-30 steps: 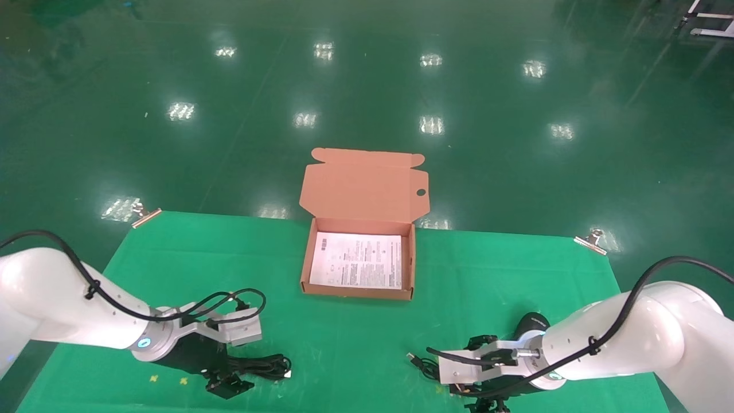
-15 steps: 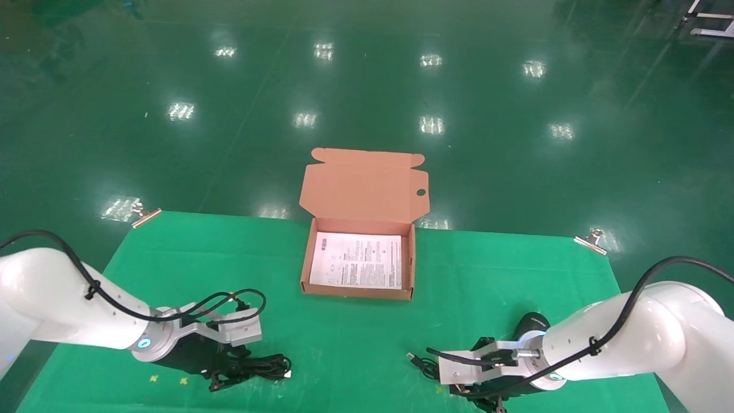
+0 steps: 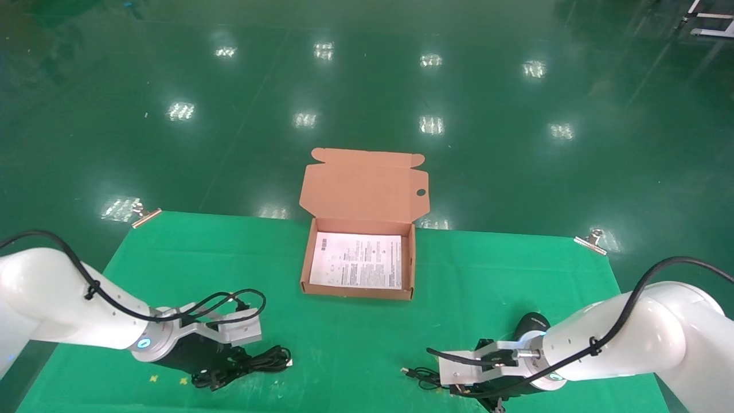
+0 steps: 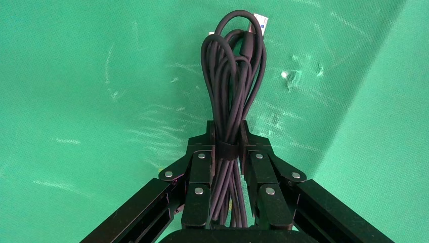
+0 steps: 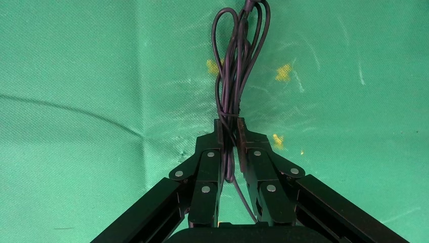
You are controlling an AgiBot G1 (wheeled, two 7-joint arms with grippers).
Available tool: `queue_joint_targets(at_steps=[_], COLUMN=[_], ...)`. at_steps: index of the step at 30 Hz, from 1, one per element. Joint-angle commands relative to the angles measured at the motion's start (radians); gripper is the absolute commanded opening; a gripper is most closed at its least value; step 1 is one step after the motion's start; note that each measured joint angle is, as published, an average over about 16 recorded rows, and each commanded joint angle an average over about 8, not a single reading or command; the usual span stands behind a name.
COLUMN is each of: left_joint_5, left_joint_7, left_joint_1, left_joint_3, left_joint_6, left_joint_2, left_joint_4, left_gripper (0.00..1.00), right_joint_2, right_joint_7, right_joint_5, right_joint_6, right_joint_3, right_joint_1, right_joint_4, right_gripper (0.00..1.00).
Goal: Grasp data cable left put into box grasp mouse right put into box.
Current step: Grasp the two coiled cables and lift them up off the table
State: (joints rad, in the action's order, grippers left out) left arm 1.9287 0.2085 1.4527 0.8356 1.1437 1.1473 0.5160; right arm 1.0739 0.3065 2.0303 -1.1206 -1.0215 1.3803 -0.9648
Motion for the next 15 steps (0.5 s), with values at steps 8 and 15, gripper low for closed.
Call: queue_joint_targets(at_steps=[8, 15], left_joint_5=[-0.003, 0.003], left_joint_7=[-0.007, -0.008], left_joint_1=[0.028, 0.074], left_joint_3=[-0.012, -0.041], left_joint_6=[-0.013, -0.087], left_joint_2=[-0.026, -0.079], left_joint_4=[0.028, 0.155], left_gripper=[0.00, 0.00], right_joint_2=[-0.037, -0.103], right_joint_7=[0.046, 0.171], right_joint_5=[0.009, 0.079], right_joint_6=[0.001, 0.010], right_joint_3=[0.026, 0.078], right_joint_1=[0.045, 0.161], right_joint_4=[-0.033, -0.156], right_gripper=[0.00, 0.00])
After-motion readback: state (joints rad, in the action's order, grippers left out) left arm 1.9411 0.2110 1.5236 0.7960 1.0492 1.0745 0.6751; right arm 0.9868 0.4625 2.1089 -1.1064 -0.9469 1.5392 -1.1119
